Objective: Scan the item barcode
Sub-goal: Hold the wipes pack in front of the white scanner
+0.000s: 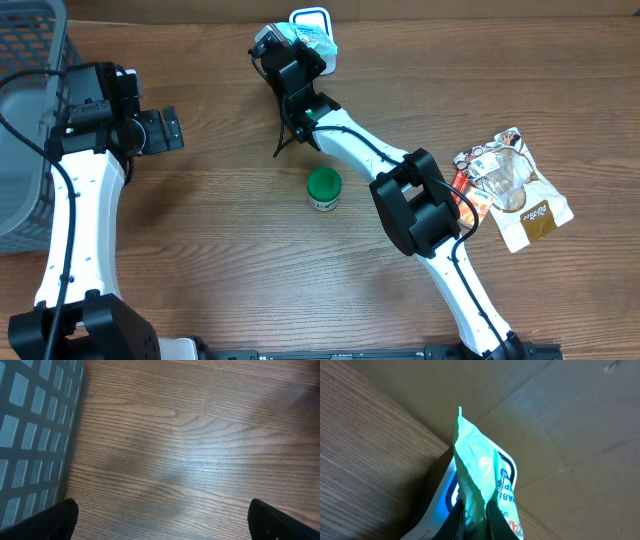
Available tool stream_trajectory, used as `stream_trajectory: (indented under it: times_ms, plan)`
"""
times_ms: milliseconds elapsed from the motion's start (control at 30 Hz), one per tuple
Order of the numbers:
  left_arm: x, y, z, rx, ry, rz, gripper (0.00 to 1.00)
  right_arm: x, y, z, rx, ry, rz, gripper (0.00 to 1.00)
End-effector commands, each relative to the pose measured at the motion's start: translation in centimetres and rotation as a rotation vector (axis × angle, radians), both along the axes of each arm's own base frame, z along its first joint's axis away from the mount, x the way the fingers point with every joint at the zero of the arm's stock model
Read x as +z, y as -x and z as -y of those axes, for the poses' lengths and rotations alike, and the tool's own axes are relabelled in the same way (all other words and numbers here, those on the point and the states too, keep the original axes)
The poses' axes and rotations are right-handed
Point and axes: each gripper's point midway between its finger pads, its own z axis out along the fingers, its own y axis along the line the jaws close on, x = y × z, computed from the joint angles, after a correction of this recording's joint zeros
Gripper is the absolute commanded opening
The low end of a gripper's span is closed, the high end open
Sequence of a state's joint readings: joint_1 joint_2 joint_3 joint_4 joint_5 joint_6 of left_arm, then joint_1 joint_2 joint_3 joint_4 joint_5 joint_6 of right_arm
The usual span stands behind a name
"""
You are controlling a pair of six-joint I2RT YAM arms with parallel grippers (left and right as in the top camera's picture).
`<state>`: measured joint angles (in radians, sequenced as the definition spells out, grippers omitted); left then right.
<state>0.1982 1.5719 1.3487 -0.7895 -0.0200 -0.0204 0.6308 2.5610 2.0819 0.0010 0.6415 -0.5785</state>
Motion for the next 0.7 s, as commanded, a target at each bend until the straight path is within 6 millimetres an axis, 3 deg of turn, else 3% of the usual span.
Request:
stream_trajectory:
  times_ms: [0,267,467,667]
  plan:
    - [0.1,-0.2,0.0,0.007,0.002,0.003,1.00,-0.8,0.1,0.2,-0.008,-0.038,-0.029,0.04]
    - [0.1,-0.2,0.0,0.007,0.002,0.003,1.00,0.2,0.2,-0.5,0.007,-0.062,-0.003,0.04]
    - [0.1,-0.2,0.0,0.007,0.002,0.003,1.00,4.8,-0.3,-0.6,0.003,-0.147,0.096,0.03]
    - [0.1,-0.2,0.0,0.007,0.002,0.003,1.00,11.8,-0.2,1.9,-0.084,-0.364,0.171,0.04]
